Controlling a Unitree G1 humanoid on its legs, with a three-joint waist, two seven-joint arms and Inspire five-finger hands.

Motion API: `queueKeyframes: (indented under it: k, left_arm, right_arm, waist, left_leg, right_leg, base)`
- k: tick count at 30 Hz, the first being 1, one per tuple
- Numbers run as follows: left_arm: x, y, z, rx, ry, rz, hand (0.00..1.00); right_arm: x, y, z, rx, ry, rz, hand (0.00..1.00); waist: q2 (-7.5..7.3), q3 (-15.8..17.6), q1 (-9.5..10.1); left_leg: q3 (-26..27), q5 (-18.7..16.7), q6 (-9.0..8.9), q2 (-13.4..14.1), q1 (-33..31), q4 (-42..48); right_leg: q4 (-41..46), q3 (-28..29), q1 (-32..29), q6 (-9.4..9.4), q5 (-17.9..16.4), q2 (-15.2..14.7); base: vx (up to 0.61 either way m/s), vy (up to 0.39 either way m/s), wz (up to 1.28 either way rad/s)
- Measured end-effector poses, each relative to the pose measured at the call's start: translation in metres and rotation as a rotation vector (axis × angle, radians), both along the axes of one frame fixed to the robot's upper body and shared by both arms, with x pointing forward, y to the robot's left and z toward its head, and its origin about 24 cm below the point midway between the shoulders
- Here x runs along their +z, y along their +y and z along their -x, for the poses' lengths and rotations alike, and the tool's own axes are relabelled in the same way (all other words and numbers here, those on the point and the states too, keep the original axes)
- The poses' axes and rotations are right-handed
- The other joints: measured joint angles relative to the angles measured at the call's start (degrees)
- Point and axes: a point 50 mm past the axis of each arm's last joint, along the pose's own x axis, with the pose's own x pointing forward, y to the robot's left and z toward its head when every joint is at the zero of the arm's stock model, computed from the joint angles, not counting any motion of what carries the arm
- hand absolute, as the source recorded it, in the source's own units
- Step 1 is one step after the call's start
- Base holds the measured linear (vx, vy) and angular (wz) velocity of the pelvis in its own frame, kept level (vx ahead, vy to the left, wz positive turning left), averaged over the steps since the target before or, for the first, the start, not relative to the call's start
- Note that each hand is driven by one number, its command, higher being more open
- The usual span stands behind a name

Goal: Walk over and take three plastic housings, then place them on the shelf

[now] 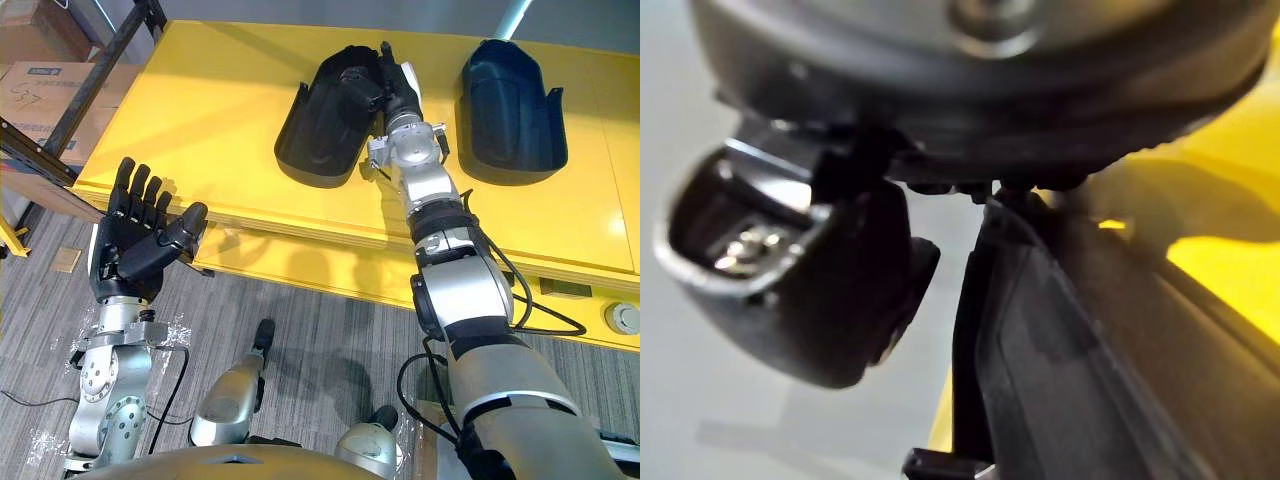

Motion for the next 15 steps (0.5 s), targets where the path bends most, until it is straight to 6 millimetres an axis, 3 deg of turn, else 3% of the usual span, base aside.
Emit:
queueKeyframes:
  k: [11,15]
  left_arm:
    - [-0.002,-0.006,0.000,-0.027,0.005,0.007,1.00]
    - [-0.013,-0.010,-0.004,-0.050,0.046,-0.001,1.00]
  right_arm:
    - [0.013,-0.006,0.000,-0.018,-0.026,0.048,1.00]
    - [0.023,-0.009,-0.002,-0.035,-0.035,0.046,1.00]
  waist:
    - [0.98,1.01,0.58]
    - [0.99,1.02,1.10]
  left_leg:
    - [-0.50,-0.11,-0.10,-0.56,-0.24,-0.04]
    - [-0.97,-0.15,-0.14,-0.41,-0.66,-0.01]
  right_leg:
    - [0.04,-0.51,0.17,0.08,-0.04,-0.53]
    - [0.01,-0.71,0.13,0.20,0.00,-0.22]
  base:
    - [-0.06,-0.003,0.02]
    - [-0.05,-0.021,0.05]
